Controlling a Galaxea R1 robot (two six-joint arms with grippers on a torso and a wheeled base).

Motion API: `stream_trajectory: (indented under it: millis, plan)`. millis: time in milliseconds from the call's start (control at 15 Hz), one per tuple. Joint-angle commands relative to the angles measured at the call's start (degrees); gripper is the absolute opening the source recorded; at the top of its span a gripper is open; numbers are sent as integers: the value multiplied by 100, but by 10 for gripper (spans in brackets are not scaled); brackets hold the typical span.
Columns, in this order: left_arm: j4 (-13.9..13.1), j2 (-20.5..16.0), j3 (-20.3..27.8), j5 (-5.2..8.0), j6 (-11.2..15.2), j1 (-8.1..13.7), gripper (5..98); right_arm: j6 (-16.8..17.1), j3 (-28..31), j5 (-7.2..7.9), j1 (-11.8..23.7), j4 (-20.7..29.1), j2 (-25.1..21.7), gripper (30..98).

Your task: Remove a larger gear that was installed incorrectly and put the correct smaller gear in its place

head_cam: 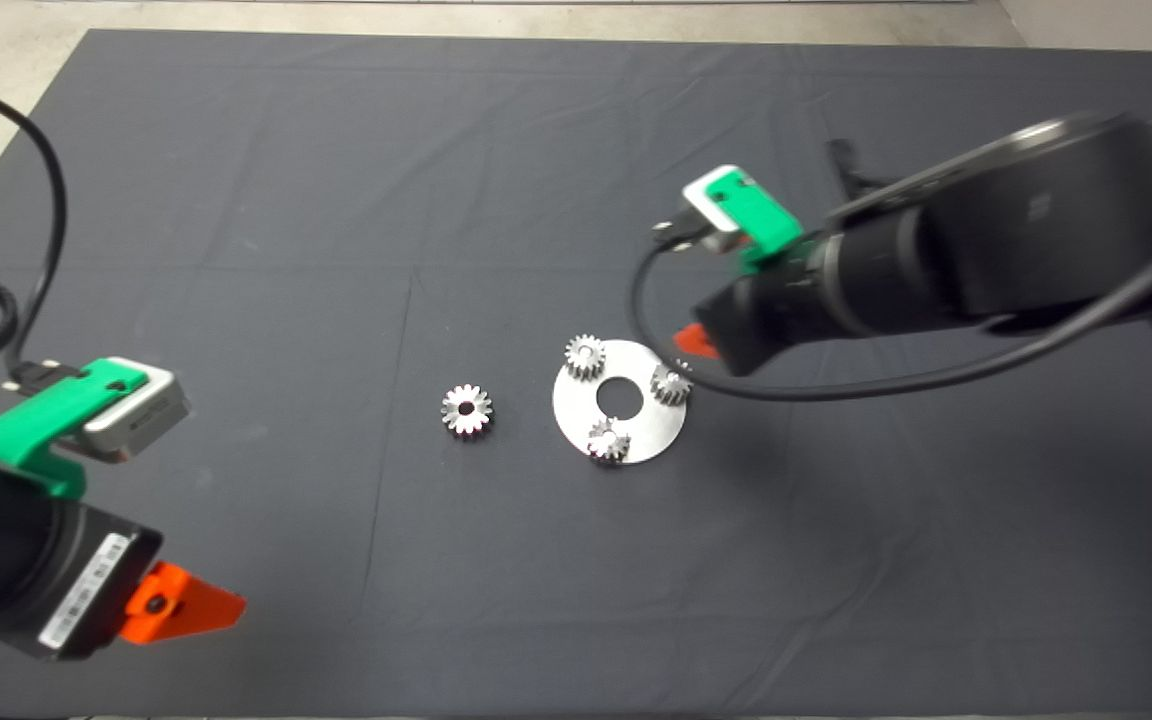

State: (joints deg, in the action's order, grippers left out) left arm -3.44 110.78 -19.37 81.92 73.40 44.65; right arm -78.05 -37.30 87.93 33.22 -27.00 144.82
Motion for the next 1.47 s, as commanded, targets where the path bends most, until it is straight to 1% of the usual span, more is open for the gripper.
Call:
stream_trajectory:
  millis: [0,67,133,200,267,333,400,467,533,600,667,733,867,933,1000,1067,1133,1200,1267,1333,1400]
  plan:
    - [-104,34,64,-176,-63,79,976,-621,1472,303,879,2205,-1287,669]
    - [-104,11,14,-186,-63,79,976,-832,1490,303,879,2477,-1302,681]
    - [-104,22,20,-194,-63,79,976,-896,1522,298,879,2524,-1351,681]
    - [-104,118,29,-194,-72,79,976,-875,1589,283,870,2524,-1300,696]
    - [-104,273,5,-194,-80,79,976,-869,1587,234,879,2524,-1311,722]
    - [-113,371,-13,-186,-72,79,976,-869,1578,233,879,2524,-1320,728]
    - [-122,390,9,-186,-78,79,976,-869,1604,224,879,2533,-1292,727]
    - [-139,476,32,-194,-72,79,976,-869,1613,224,878,2541,-1284,750]
    - [-148,544,-18,-188,-4,79,976,-869,1605,233,876,2533,-1334,781]
    - [-148,529,-95,-177,55,79,976,-878,1613,233,874,2542,-1337,781]
    - [-148,556,-83,-177,60,79,976,-861,1657,224,871,2550,-1277,782]
    - [-139,612,-113,-203,54,79,976,-863,1657,224,879,2542,-1235,818]
    - [-148,696,-204,-221,34,79,976,-893,1659,222,879,2548,-1368,831]
    - [-148,721,-85,-229,25,79,976,-869,1692,117,879,2542,-1401,847]
    - [-148,818,-26,-229,16,79,976,-869,1684,-169,879,2542,-1388,873]
    - [-148,854,-21,-296,8,79,976,-869,1657,-375,879,2542,-1473,878]
    - [-148,803,-48,-352,16,79,976,-852,1666,-416,879,2550,-1524,878]
    - [-148,845,-52,-357,8,79,976,-813,1684,-456,904,2550,-1432,889]
    - [-148,915,-48,-399,8,79,976,-808,1666,-461,1050,2542,-1320,925]
    - [-148,856,-65,-432,8,79,976,-817,1657,-419,1168,2550,-1371,931]
    - [-148,784,-74,-414,8,79,976,-799,1683,-452,1169,2550,-1477,931]
